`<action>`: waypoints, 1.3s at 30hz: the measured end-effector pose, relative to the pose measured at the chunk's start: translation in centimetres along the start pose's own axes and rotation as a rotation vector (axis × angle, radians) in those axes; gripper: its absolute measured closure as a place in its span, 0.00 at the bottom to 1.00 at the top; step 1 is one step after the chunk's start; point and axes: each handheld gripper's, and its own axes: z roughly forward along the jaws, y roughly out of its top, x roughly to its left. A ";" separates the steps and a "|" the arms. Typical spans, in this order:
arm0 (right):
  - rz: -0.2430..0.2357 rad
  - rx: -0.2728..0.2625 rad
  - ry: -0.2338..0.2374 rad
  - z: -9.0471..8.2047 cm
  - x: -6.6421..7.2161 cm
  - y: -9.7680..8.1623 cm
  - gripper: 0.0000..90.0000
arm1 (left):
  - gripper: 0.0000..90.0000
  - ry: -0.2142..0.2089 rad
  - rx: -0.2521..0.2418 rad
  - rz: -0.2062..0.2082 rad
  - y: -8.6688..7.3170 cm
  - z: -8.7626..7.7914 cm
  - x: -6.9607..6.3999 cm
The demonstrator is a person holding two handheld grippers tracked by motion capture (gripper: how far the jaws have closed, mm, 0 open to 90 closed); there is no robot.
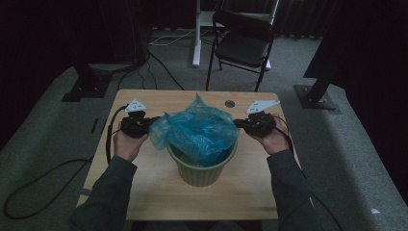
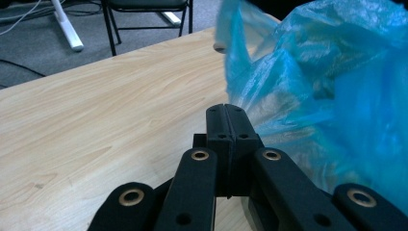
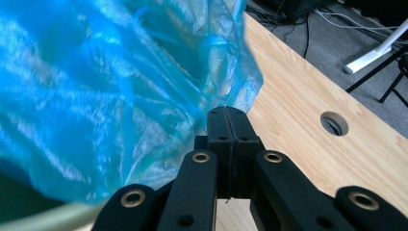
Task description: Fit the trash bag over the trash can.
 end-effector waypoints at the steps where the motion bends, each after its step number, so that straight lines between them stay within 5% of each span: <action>1: 0.002 0.002 0.000 0.0 0.0 -0.2 1.00 | 1.00 -0.002 0.000 -0.005 -0.1 -0.1 0.1; 13: -0.002 0.017 0.046 -0.9 0.5 -2.3 1.00 | 1.00 -0.002 0.001 -0.039 -2.2 -1.0 0.9; 34: 0.007 0.005 0.046 -1.4 0.3 -2.9 1.00 | 1.00 0.018 -0.024 -0.089 -3.1 -2.4 2.2; 39: 0.006 -0.020 0.041 -1.7 0.3 -2.6 0.92 | 0.90 0.009 -0.054 -0.071 -2.7 -3.0 1.8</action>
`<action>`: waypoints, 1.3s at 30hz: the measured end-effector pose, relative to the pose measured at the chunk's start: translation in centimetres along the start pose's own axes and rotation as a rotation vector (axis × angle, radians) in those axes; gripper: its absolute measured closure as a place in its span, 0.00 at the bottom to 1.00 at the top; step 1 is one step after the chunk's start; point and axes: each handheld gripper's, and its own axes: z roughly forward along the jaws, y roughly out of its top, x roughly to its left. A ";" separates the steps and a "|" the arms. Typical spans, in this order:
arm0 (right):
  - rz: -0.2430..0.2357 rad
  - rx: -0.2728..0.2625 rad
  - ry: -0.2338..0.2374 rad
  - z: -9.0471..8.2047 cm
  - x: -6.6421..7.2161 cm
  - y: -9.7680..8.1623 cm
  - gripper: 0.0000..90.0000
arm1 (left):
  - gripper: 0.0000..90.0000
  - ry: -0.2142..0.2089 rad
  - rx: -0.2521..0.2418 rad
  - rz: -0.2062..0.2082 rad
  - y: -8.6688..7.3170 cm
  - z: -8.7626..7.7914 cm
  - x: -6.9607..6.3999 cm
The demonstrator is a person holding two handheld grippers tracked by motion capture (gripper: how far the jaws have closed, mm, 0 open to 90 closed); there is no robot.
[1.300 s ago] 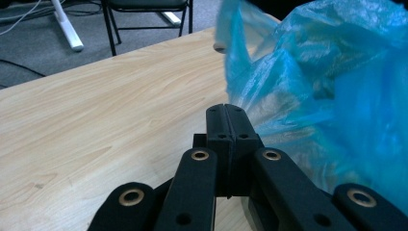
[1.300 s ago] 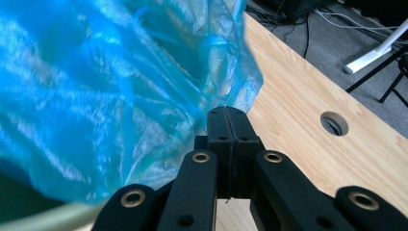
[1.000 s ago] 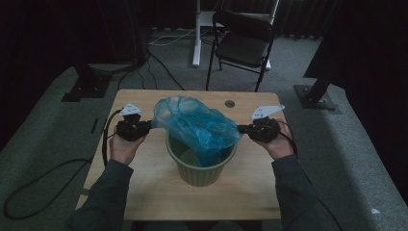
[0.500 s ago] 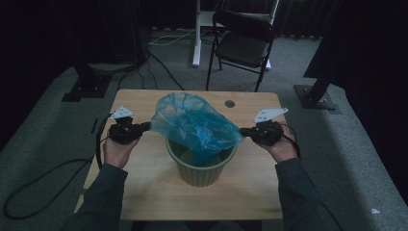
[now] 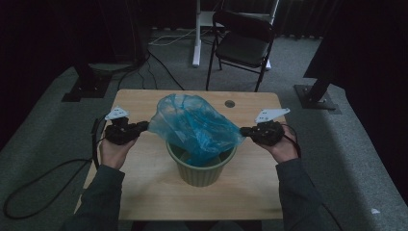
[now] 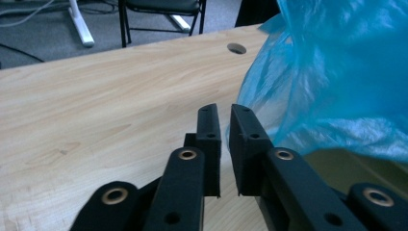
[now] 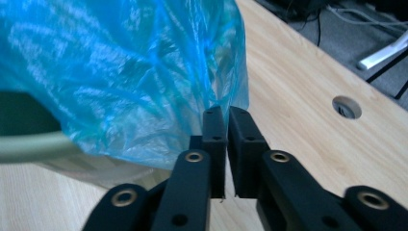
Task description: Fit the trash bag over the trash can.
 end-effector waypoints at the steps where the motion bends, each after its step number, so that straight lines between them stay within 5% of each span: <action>1: 0.000 -0.008 -0.003 -0.1 0.0 0.2 0.90 | 0.89 -0.004 -0.008 0.006 0.1 -0.2 -0.1; 12: -0.004 -0.093 0.036 -1.1 0.2 2.1 0.77 | 0.72 -0.096 -0.078 0.051 0.5 -1.5 -0.5; 21: -0.014 -0.046 0.075 1.3 0.5 3.8 0.71 | 0.68 -0.128 -0.086 0.072 0.6 -1.4 -1.0; 24: -0.020 -0.018 0.069 1.8 0.5 3.7 0.80 | 0.68 -0.143 -0.090 0.075 0.4 -1.7 -0.9; 29: -0.022 -0.032 0.055 1.3 0.5 3.5 0.97 | 0.65 -0.236 -0.092 0.088 0.1 -2.0 -0.4; 39: -0.027 -0.046 0.052 0.7 0.5 3.3 1.00 | 0.59 -0.321 -0.063 0.171 0.6 -1.1 -1.7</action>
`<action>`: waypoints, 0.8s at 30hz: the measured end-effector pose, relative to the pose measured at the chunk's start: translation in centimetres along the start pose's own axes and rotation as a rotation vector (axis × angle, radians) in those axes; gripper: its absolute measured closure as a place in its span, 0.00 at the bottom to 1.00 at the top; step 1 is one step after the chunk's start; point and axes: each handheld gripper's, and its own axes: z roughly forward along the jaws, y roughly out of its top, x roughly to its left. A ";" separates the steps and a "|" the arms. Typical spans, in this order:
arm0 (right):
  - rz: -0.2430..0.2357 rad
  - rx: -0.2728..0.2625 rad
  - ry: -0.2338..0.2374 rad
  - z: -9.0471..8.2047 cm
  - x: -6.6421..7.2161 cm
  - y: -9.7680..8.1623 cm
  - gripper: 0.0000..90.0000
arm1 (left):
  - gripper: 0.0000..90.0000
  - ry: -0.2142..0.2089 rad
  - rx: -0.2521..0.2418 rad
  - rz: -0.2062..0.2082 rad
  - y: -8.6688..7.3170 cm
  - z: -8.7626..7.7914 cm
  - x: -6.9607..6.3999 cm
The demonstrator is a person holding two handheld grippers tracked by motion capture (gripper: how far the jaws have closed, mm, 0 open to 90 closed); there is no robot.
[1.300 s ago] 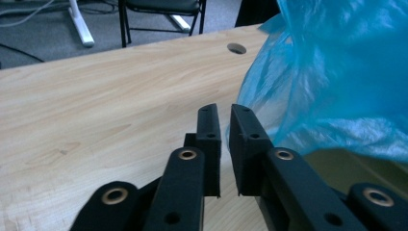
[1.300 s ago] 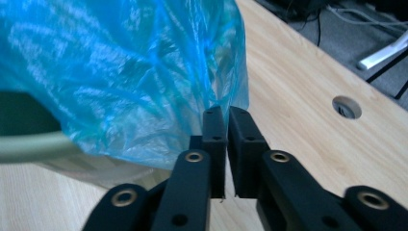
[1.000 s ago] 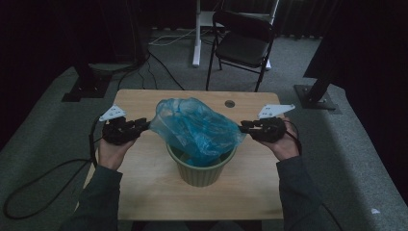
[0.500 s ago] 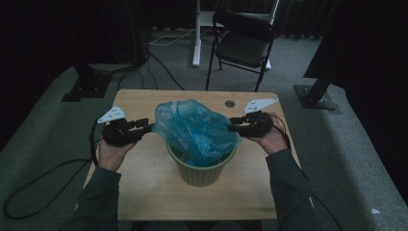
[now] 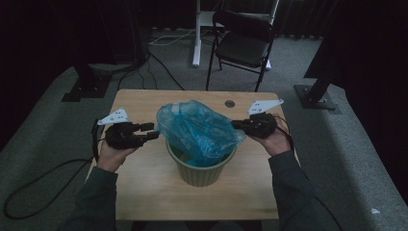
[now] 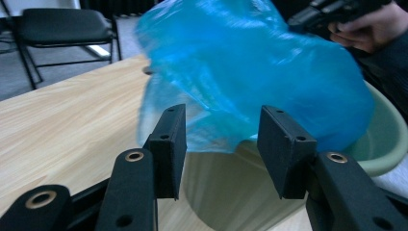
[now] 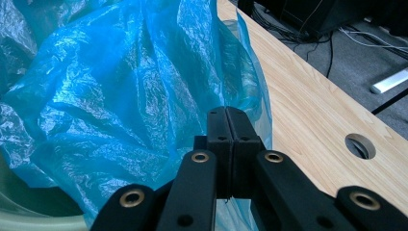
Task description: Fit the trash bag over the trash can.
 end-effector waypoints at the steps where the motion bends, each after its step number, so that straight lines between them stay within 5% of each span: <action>1: 0.000 -0.001 0.001 0.0 0.0 0.0 1.00 | 0.59 0.003 0.004 0.008 0.1 0.2 -0.1; 3: 0.001 -0.001 0.003 0.0 0.0 -0.1 1.00 | 0.60 0.013 0.021 0.019 0.3 0.7 -0.4; 10: -0.007 -0.005 0.006 -0.4 0.3 -0.4 1.00 | 0.99 0.061 0.061 0.046 0.2 1.5 -1.3; 24: -0.017 -0.044 0.043 -1.7 2.1 -2.4 1.00 | 1.00 0.059 0.082 0.071 -1.6 1.2 -3.5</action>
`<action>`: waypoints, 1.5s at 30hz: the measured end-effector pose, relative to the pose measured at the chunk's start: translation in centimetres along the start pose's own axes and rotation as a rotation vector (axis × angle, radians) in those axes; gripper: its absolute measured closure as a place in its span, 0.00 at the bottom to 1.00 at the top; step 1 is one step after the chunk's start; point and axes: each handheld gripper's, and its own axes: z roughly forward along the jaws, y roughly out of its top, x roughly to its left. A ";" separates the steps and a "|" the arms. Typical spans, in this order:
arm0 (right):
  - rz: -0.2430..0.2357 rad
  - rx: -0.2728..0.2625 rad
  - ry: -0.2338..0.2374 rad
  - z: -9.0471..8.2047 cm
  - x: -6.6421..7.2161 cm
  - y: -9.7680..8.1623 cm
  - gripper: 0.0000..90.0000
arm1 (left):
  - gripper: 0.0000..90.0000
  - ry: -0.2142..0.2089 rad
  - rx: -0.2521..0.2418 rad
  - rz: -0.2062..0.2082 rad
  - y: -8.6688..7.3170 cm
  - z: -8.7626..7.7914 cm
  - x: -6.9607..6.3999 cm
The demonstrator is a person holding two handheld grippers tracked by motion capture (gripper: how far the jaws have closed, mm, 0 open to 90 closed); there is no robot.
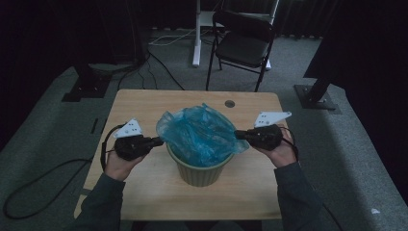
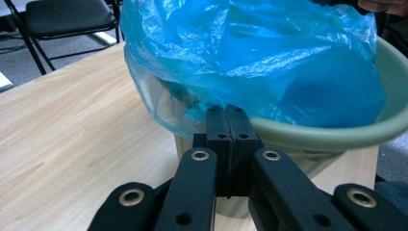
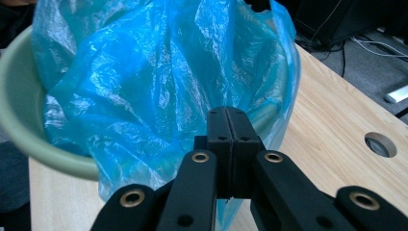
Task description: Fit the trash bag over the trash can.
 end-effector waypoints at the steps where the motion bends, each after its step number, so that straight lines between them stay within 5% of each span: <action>1: -0.004 -0.006 0.003 -0.1 0.2 -0.1 1.00 | 1.00 -0.002 0.002 0.001 -0.1 0.0 -0.1; 8: -0.007 -0.013 0.012 -0.3 0.5 -0.2 0.99 | 1.00 -0.010 0.016 -0.003 -1.1 0.3 -0.6; 17: -0.009 -0.004 0.000 1.0 0.1 1.4 0.79 | 1.00 -0.004 0.013 -0.004 -1.1 0.4 -0.5; 22: -0.016 -0.001 0.004 0.9 0.1 1.4 0.99 | 1.00 -0.006 0.012 0.003 -1.1 0.2 -0.8; 30: -0.013 -0.028 0.037 -0.5 0.8 0.0 1.00 | 1.00 -0.014 0.010 0.009 -1.4 0.1 -1.6; 45: -0.006 0.007 0.149 -1.3 2.5 -3.4 1.00 | 1.00 -0.059 0.023 0.006 -2.6 1.0 -3.0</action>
